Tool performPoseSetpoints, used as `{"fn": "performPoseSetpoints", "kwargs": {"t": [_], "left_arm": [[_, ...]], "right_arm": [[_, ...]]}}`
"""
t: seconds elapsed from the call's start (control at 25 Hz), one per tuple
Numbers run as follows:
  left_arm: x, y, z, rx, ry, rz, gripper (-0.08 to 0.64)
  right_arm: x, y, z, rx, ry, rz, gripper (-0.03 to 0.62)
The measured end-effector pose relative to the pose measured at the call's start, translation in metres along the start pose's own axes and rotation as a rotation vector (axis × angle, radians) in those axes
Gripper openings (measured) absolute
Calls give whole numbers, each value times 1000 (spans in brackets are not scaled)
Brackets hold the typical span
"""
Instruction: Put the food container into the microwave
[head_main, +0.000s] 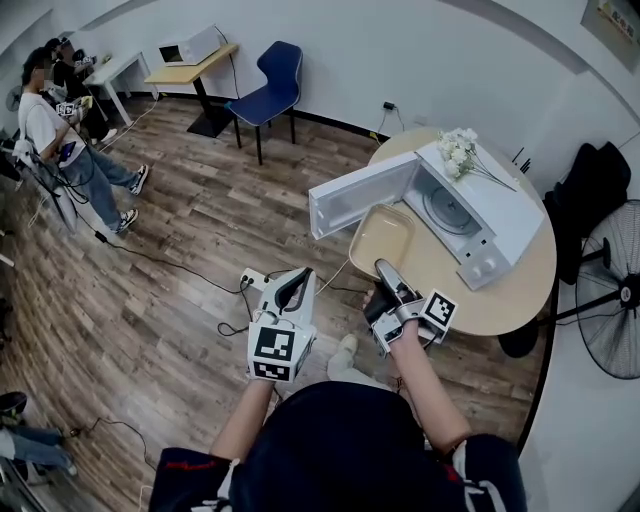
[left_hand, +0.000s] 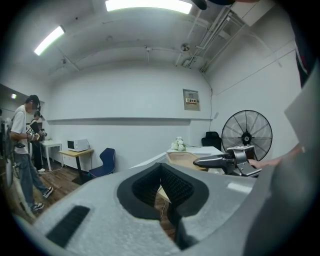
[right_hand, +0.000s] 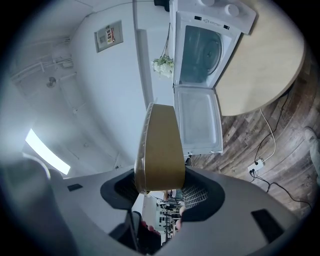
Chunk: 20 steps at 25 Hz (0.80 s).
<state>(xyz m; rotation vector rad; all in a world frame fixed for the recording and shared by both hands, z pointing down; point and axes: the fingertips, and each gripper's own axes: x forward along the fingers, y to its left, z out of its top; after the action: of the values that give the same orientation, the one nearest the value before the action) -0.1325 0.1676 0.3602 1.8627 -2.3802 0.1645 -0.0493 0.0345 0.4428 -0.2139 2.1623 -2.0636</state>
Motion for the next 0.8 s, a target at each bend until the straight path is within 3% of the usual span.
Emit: {"fn": "performPoseSetpoints", "kwargs": {"t": [0.4,0.8], "left_arm": [[98,5,27,34,-9,-56,15],[174,-14,31,68,34,-114,15]], "right_arm": [[56,-1,82,-5,-29,-12,227],[64,-21,147,39,-83,-36,227]]}}
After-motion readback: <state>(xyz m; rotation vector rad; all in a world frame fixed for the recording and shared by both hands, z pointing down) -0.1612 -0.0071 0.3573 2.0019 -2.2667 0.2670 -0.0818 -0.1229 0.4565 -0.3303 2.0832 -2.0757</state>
